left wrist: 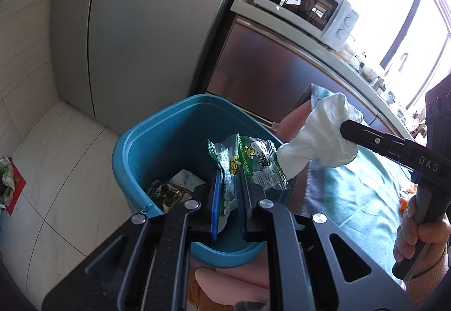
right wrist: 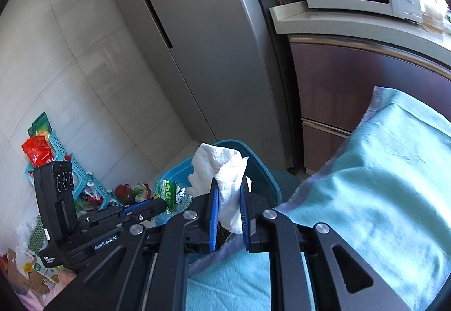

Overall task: Collect trash
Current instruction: 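Carry the green-printed wrapper and white tissue over to the teal bin, then open both grippers over the teal bin to drop wrapper and tissue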

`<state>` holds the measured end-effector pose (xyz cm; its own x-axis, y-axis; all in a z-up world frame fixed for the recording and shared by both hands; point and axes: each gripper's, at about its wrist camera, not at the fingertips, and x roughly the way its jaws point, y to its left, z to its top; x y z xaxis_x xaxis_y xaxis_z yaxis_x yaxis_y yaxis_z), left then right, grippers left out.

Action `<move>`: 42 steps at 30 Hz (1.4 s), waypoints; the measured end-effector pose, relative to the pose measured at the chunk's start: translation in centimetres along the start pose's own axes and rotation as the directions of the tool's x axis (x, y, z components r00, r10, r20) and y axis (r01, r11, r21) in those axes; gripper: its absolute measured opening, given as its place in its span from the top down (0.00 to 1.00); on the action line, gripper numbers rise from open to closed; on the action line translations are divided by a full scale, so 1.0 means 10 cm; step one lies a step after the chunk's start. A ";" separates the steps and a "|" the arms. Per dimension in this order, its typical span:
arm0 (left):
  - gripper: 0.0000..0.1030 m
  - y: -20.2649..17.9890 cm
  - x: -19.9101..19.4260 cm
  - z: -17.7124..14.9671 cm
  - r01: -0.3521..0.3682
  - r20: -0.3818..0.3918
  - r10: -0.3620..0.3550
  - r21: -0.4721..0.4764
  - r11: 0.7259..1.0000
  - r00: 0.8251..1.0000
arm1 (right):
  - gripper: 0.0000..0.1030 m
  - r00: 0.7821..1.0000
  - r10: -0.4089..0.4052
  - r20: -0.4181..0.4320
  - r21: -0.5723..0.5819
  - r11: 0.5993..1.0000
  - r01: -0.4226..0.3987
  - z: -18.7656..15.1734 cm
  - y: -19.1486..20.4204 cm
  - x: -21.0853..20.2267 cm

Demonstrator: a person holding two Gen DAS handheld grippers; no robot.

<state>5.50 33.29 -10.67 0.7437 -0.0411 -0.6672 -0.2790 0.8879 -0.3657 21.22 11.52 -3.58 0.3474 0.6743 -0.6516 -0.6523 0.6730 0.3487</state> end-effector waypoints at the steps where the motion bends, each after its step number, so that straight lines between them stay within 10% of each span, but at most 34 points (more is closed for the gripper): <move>1: 0.89 0.01 0.02 0.00 -0.006 -0.004 0.006 -0.003 1.000 1.000 | 0.87 1.000 -0.003 -0.004 -0.003 1.000 0.003 -0.01 0.01 0.02; 29: 0.84 0.03 0.51 -0.08 -0.042 -0.075 0.039 -0.034 0.999 0.996 | 0.73 0.997 -0.024 -0.078 0.006 1.000 0.024 -0.03 -0.05 0.32; 42: 0.49 -0.59 0.03 -0.07 0.037 0.042 -0.043 0.127 0.991 0.998 | 0.62 0.999 -0.032 0.039 0.004 0.999 0.032 -0.25 -0.20 -0.48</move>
<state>6.95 27.72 -9.21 0.7799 -0.0600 -0.6231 -0.1717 0.9367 -0.3051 19.17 6.16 -2.85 0.3941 0.6636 -0.6358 -0.6383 0.6954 0.3302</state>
